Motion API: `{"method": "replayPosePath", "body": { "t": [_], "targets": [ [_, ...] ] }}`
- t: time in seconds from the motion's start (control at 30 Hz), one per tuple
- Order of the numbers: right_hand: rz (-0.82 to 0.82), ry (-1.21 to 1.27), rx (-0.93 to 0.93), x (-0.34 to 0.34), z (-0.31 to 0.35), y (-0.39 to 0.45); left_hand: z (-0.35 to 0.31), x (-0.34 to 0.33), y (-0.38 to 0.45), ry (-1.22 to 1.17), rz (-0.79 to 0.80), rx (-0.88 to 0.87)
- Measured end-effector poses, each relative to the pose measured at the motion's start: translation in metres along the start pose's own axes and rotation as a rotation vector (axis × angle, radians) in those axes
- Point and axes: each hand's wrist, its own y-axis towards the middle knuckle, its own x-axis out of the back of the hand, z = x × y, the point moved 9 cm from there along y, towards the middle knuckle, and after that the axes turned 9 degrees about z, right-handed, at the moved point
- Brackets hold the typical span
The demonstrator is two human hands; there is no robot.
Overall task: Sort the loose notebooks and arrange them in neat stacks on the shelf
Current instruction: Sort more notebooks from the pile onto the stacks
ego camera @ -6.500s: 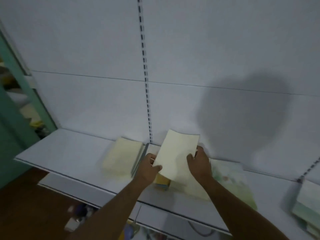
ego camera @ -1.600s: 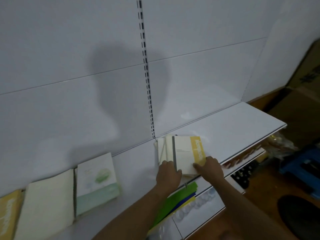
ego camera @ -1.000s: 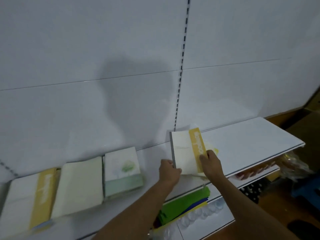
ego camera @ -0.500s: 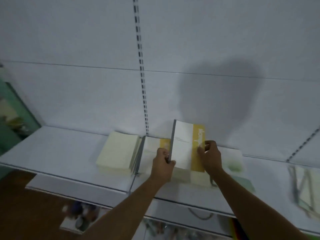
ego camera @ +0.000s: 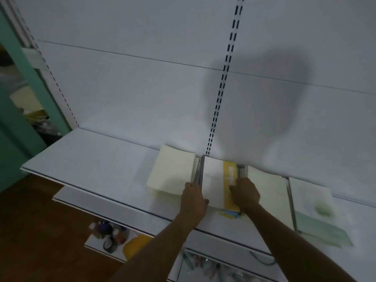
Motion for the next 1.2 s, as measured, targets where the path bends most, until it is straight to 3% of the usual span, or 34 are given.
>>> {"method": "replayPosePath", "body": {
  "t": [0.2,0.6,0.83,1.0,1.2],
  "targets": [
    [0.012,-0.044,-0.004,-0.007,0.003,0.006,0.008,-0.006,0.006,0.001,0.046,0.021],
    [0.011,-0.11,0.012,-0.01,0.004,0.006,-0.002,-0.011,0.026,0.283,0.124,0.013],
    [0.041,0.229,0.087,0.025,-0.013,0.001,-0.04,-0.01,0.02,0.566,0.134,0.129],
    [-0.051,0.282,0.119,0.075,-0.085,-0.017,-0.118,-0.042,0.009,0.584,0.037,-0.038],
    [-0.195,0.256,-0.088,0.144,-0.258,-0.041,-0.254,-0.143,-0.019,0.473,0.161,-0.33]
  ]
}}
